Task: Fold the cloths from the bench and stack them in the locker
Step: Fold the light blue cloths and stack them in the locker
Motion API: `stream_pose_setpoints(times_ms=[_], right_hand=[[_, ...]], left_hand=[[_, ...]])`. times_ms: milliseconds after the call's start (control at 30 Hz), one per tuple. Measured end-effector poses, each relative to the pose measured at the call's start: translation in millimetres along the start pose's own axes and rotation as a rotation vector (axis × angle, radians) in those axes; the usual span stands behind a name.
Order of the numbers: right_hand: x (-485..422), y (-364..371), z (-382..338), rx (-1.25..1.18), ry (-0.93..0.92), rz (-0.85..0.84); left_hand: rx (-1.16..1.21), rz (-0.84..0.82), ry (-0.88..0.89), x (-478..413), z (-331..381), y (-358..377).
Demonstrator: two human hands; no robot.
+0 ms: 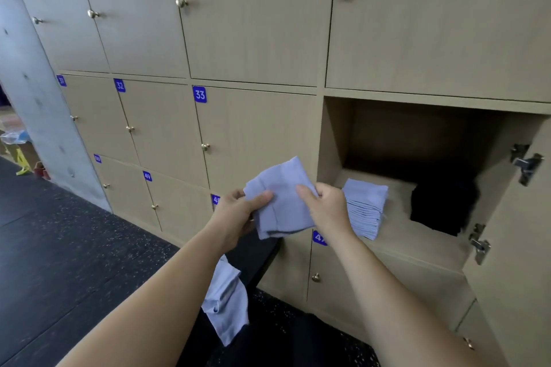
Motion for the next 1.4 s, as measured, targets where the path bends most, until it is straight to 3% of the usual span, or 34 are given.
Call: stream_pose_setpoints(times_ms=[133,267,500,667,833,1067,1267,1400], right_hand=[[2,-23,9,-0.020,0.023,0.096],[-2,-52,22,-0.012,0.202,0.138],[-8,-91,37,0.139,0.057,0.238],[-17,-111,60,0.150,0.165,0.296],[-28,-140,82,0.345,0.195,0.390],[-53,-163,135,0.170,0.300,0.308],[-99,-184,150,0.314,0.287,0.352],[-140,-194,140,0.425,0.233,0.381]], left_hand=[[-0.056,-0.039,-0.044,-9,-17,37],[-0.150,-0.034,-0.003,-21,-19,61],[-0.152,-0.118,0.020,-38,-27,107],[-0.254,-0.114,0.082,-53,-34,132],[-0.313,-0.102,0.118,-71,-43,159],[-0.247,-0.085,0.001,-116,-68,182],[-0.278,-0.244,-0.032,-175,-61,211],[-0.368,-0.206,0.054,-218,-38,227]])
Point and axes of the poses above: each hand's wrist, its own x-axis away from the middle knuckle, its own y-axis out of the palm, z = x × y, the point moved 5 cm from there along -x, towards the middle knuckle, and after that the axes turned 13 degrees about -x, right-handed, at the moved point
